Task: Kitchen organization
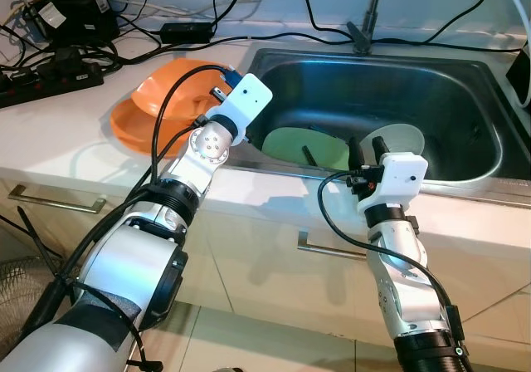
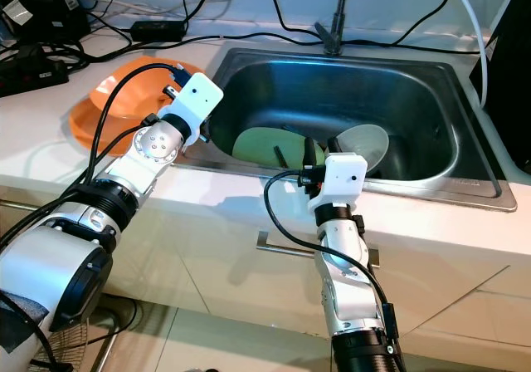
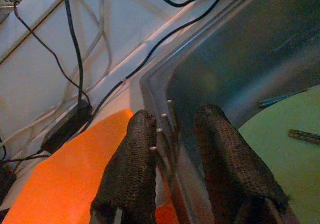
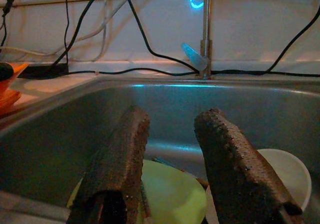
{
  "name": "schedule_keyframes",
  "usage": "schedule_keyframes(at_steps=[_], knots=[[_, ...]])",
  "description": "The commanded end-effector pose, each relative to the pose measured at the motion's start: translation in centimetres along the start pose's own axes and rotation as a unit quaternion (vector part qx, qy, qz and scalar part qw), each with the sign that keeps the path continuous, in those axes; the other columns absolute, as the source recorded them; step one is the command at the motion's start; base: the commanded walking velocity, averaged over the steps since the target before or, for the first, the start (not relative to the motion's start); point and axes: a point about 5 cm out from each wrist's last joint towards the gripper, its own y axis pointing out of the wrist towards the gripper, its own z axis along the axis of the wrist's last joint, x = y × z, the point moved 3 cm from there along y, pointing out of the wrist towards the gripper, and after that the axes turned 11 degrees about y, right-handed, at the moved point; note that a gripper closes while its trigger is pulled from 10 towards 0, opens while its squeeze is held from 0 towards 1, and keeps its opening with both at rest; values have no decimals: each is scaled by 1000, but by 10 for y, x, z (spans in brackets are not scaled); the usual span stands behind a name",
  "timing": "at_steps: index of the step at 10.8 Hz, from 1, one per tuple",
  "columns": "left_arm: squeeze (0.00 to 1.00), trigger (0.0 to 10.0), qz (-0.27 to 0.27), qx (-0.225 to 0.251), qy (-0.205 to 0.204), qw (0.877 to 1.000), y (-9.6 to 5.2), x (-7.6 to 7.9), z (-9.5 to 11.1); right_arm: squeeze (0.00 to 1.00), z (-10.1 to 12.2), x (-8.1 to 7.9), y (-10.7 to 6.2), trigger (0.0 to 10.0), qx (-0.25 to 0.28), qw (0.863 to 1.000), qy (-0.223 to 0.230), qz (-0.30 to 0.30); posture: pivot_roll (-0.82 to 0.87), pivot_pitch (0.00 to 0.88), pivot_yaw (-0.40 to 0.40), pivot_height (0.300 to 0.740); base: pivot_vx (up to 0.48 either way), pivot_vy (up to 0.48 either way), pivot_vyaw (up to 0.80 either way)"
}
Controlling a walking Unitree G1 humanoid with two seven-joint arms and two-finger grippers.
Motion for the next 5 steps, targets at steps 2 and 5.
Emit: schedule_keyframes(at_steps=[2, 5], knots=[[0, 0, 15, 1, 5, 1000, 2, -12, 4, 0, -15, 6, -2, 10000, -34, 999, 0, -16, 88, 111, 92, 740, 0, 0, 0], [0, 0, 25, 2, 15, 1000, 2, -19, 5, 0, -16, 4, 5, 10000, -32, 999, 2, -13, 102, 86, 94, 740, 0, 0, 0]])
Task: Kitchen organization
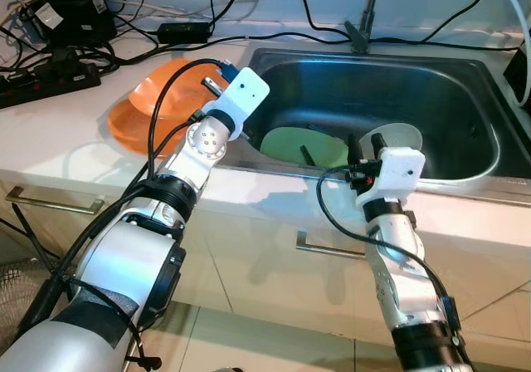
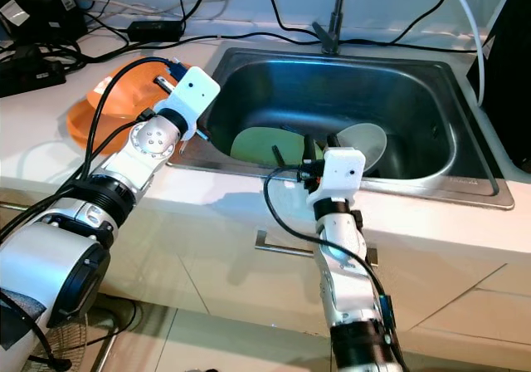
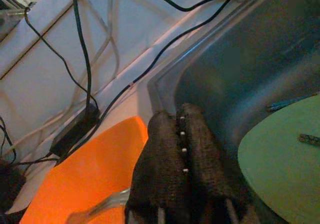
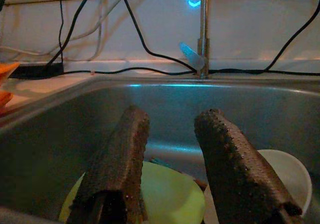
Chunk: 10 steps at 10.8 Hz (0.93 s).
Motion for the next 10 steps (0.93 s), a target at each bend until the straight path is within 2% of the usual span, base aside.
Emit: schedule_keyframes(at_steps=[1, 3, 4, 5, 6, 7, 8, 10], knots=[[0, 0, 14, 7, 18, 1000, 2, -13, 6, 0, -13, 3, -2, 10000, -27, 1000, 6, -11, 108, 77, 94, 740, 0, 0, 0], [0, 0, 21, 15, 38, 999, 3, -18, 9, 0, -13, -2, 4, 10000, -22, 1000, 9, -6, 118, 52, 96, 740, 0, 0, 0], [0, 0, 43, 38, 78, 995, 4, -28, 20, 0, -11, -3, 9, 10000, -18, 1000, 11, -5, 120, 36, 96, 740, 0, 0, 0], [0, 0, 59, 67, 85, 992, 4, -36, 33, 0, -11, -4, 12, 10000, -16, 1000, 11, -3, 129, 25, 93, 740, 0, 0, 0], [0, 10000, 82, 168, 26, 982, 1, -54, 73, 0, -8, -5, 17, 10000, -9, 1000, 12, -1, 132, 16, 92, 740, 0, 0, 0], [0, 10000, 80, 208, -44, 974, -3, -58, 88, 0, -7, -8, 20, 10000, -7, 1000, 15, 4, 137, 7, 89, 740, 0, 0, 0], [0, 10000, 59, 233, -157, 958, -8, -49, 90, 1000, -6, -14, 21, 10000, -2, 1000, 18, 19, 139, 4, 88, 740, 0, 0, 0], [0, 10000, 11, 242, -235, 941, -12, -28, 89, 1000, 10, -20, 29, 10000, 25, 999, 10, 35, 132, 0, 87, 740, 0, 0, 0]])
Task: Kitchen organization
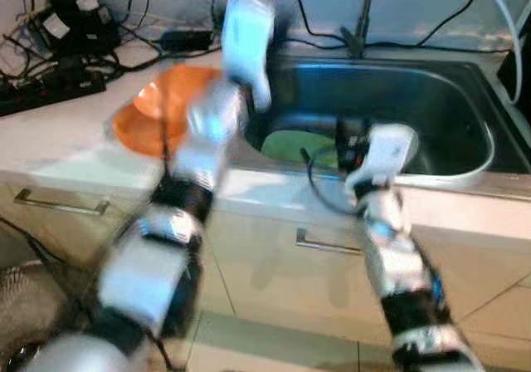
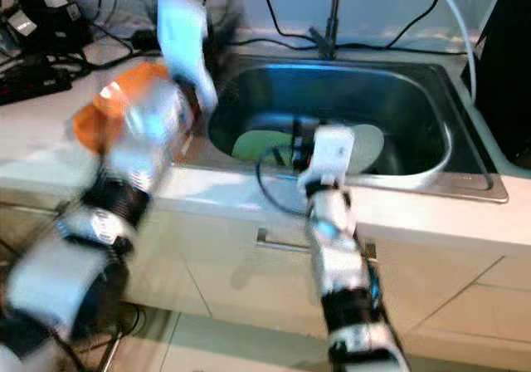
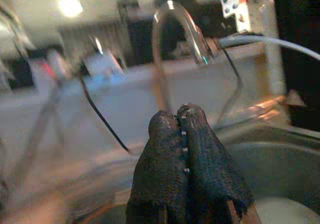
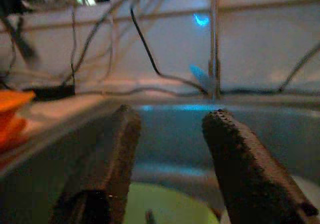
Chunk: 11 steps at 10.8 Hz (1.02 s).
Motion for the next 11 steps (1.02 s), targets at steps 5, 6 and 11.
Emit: schedule_keyframes(at_steps=[5, 6, 11], knots=[[0, 10000, -18, 31, -131, 991, -22, 3, 9, 1000, 18, -36, 3, 10000, 29, 988, -71, 134, 107, 0, 75, 740, 0, 0, 0], [0, 10000, -22, 43, -129, 990, -23, -1, 18, 596, 15, -37, 1, 10000, 22, 986, -85, 138, 113, 0, 75, 740, 0, 0, 0], [0, 10000, -109, 35, -254, 960, -37, 15, 20, 0, 13, -40, 0, 10000, 23, 986, -81, 142, 118, 0, 82, 740, 0, 0, 0]])
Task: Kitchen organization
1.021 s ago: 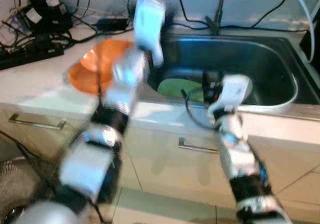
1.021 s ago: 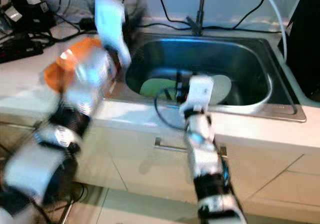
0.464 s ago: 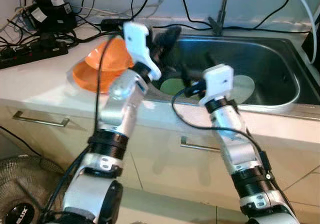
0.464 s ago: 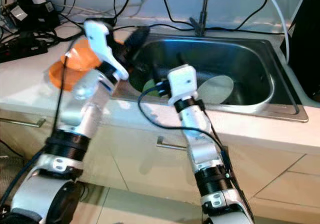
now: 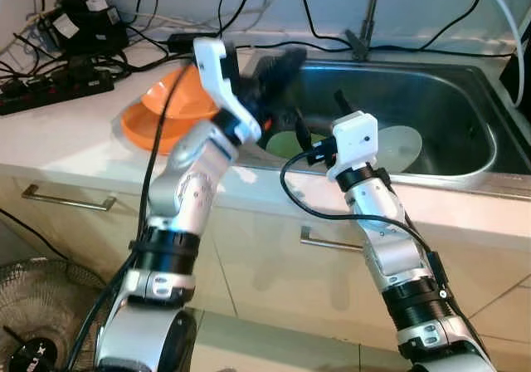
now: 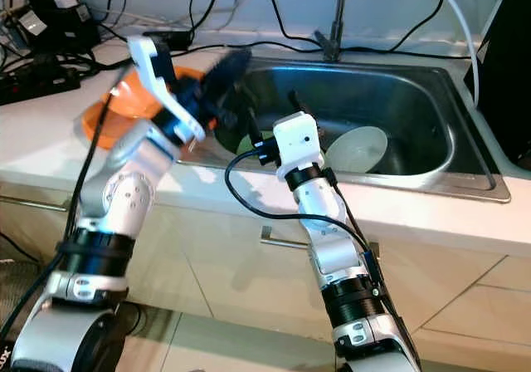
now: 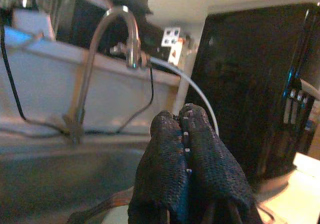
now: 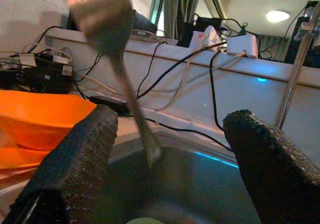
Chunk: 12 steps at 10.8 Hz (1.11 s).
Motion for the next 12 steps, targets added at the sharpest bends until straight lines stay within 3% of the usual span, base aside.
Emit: schedule_keyframes(at_steps=[1, 3, 7, 9, 10, 12], knots=[[0, 10000, -24, -2, -6, 1000, 0, 7, 1, 0, 0, -3, -1, 10000, 3, 1000, -1, 4, 116, 0, 84, 740, 0, 0, 0], [0, 10000, -47, -46, -12, 998, -5, 14, -13, 0, 0, 1, -2, 10000, 3, 1000, -2, -6, 117, 0, 85, 740, 0, 0, 0], [0, 10000, -93, -43, -32, 994, -7, 30, -10, 0, -4, -1, -2, 10000, -4, 1000, 2, -5, 123, 0, 87, 740, 0, 0, 0], [0, 10000, -72, -33, -11, 997, -2, 23, -5, 0, -5, -4, -4, 10000, -6, 1000, 6, 3, 123, 0, 87, 740, 0, 0, 0], [0, 10000, -37, -20, 8, 999, 3, 14, 0, 0, -5, -4, -4, 10000, -6, 1000, 6, 4, 120, 0, 88, 740, 0, 0, 0], [0, 10000, -35, -5, 15, 999, 13, 14, 6, 0, -6, -3, -5, 10000, -9, 1000, 6, 6, 116, 0, 87, 740, 0, 0, 0]])
